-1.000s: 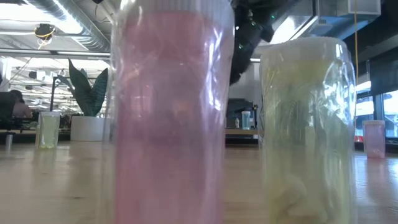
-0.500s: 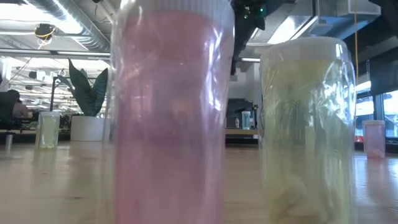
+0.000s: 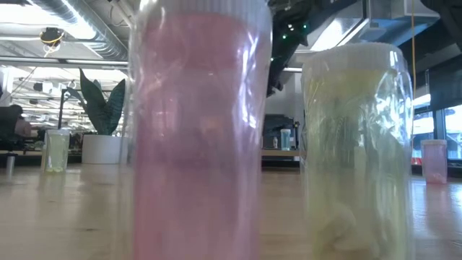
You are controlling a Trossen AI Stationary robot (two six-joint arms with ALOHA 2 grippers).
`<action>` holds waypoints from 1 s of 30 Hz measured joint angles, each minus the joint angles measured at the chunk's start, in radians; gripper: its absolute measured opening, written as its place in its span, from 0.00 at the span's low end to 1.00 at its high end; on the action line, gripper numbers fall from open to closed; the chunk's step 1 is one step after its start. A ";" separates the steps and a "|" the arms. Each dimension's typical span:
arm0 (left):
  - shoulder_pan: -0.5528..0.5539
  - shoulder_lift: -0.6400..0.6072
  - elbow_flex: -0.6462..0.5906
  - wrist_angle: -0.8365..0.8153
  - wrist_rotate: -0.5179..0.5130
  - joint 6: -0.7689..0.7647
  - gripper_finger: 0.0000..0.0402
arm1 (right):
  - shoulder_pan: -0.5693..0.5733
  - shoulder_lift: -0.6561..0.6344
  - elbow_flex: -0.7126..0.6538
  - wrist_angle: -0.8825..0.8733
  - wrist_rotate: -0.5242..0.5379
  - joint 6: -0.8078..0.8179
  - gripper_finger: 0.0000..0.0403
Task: Pick and place medicine bottles onto shelf by color
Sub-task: Put the top left pink pill bottle on the shelf
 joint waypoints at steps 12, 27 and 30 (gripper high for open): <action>0.000 0.000 0.000 0.000 -0.004 -0.006 0.17 | -0.072 0.060 0.000 0.013 0.000 -0.004 0.30; 0.036 0.057 0.000 -0.048 -0.161 -0.114 0.17 | -0.086 0.064 0.000 0.016 -0.001 -0.003 0.30; 0.059 0.059 0.000 -0.046 -0.134 -0.137 0.17 | -0.086 0.064 -0.001 0.016 -0.001 -0.003 0.30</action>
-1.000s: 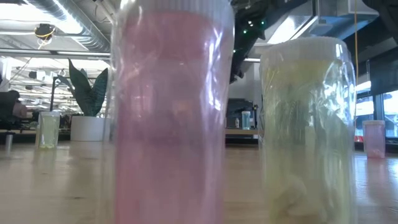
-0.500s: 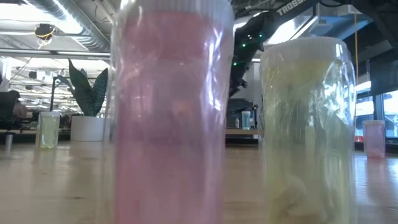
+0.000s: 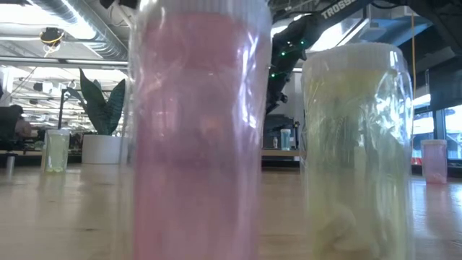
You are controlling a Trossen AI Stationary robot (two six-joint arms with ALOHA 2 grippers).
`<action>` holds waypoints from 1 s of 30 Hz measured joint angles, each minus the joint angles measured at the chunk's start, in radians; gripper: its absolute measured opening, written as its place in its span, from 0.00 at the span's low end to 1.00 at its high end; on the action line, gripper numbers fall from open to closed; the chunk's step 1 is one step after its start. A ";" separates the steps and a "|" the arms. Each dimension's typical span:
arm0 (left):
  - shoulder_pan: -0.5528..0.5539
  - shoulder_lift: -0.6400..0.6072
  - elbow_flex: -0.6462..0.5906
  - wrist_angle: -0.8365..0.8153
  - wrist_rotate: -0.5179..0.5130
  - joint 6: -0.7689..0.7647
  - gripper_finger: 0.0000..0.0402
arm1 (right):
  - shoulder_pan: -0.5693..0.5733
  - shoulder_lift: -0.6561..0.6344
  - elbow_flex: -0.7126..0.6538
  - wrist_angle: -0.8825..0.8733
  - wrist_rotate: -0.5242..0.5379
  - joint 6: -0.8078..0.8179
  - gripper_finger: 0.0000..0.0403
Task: Pick and place medicine bottles onto shelf by color
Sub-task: Put the top left pink pill bottle on the shelf
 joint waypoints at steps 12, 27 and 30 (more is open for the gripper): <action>0.020 0.000 0.000 0.001 0.034 0.006 0.17 | 0.000 0.000 0.000 -0.001 0.000 0.002 0.30; 0.020 0.000 0.000 0.001 0.034 0.006 0.17 | 0.008 0.000 -0.001 0.065 0.032 0.018 0.30; 0.020 -0.001 0.000 0.002 0.034 0.006 0.17 | 0.020 0.000 -0.001 0.068 0.093 0.002 0.30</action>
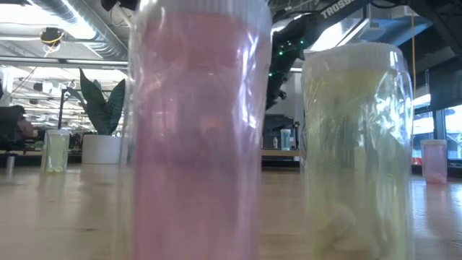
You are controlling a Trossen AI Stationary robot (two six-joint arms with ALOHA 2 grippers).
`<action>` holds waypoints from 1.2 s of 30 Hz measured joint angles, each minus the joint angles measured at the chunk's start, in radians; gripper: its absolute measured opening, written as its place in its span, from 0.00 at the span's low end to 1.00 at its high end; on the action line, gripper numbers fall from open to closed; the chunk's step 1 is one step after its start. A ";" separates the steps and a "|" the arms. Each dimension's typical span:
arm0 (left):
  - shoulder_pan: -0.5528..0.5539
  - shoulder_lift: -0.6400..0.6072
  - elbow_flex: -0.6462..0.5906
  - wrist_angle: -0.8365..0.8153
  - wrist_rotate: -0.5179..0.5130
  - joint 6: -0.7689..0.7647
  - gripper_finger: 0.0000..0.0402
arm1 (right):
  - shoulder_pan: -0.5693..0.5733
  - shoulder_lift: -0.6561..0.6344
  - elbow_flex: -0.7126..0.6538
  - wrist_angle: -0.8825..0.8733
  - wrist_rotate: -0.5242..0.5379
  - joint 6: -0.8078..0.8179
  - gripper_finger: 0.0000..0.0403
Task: Pick and place medicine bottles onto shelf by color
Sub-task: Put the top left pink pill bottle on the shelf
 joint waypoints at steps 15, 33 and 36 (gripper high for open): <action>0.000 0.000 0.000 0.000 0.000 0.001 0.17 | 0.037 0.002 -0.092 0.108 -0.002 0.103 0.30; 0.000 0.000 0.000 0.000 0.000 0.001 0.17 | 0.039 0.000 -0.154 0.158 0.072 0.129 0.30; 0.000 0.000 0.000 0.000 0.000 0.001 0.17 | 0.039 0.000 -0.157 0.162 0.072 0.129 0.30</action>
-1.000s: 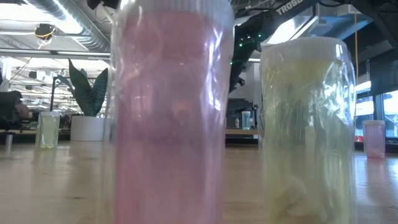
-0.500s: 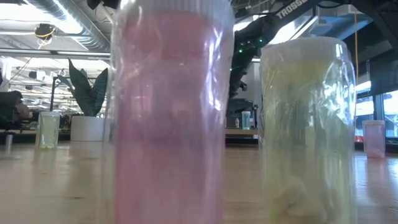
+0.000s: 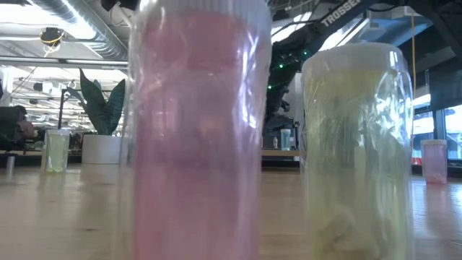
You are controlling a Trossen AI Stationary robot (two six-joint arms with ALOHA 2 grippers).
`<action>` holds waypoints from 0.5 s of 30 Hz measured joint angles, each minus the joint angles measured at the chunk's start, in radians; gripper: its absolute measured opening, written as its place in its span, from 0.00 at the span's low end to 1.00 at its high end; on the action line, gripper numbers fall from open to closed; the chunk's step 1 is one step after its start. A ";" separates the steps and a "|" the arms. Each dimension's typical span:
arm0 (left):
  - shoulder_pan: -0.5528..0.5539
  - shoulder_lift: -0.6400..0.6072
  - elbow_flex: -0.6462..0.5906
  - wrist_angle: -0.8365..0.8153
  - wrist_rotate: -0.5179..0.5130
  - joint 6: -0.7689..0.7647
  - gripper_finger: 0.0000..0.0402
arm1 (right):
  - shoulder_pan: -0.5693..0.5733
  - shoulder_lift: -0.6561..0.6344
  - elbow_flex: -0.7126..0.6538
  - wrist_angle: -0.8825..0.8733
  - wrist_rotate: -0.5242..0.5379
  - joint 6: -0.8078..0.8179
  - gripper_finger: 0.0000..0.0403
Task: Pick and place medicine bottles onto shelf by color
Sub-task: Put the top left pink pill bottle on the shelf
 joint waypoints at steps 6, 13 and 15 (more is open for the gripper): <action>0.000 0.000 0.000 0.000 0.000 0.000 0.17 | 0.000 0.000 0.001 -0.003 -0.015 0.005 0.30; 0.000 0.000 0.000 0.000 0.000 0.000 0.17 | 0.000 0.000 0.001 -0.007 -0.027 0.023 0.30; 0.000 0.000 0.000 0.000 0.000 0.000 0.17 | 0.000 0.000 0.001 -0.010 -0.027 0.024 0.30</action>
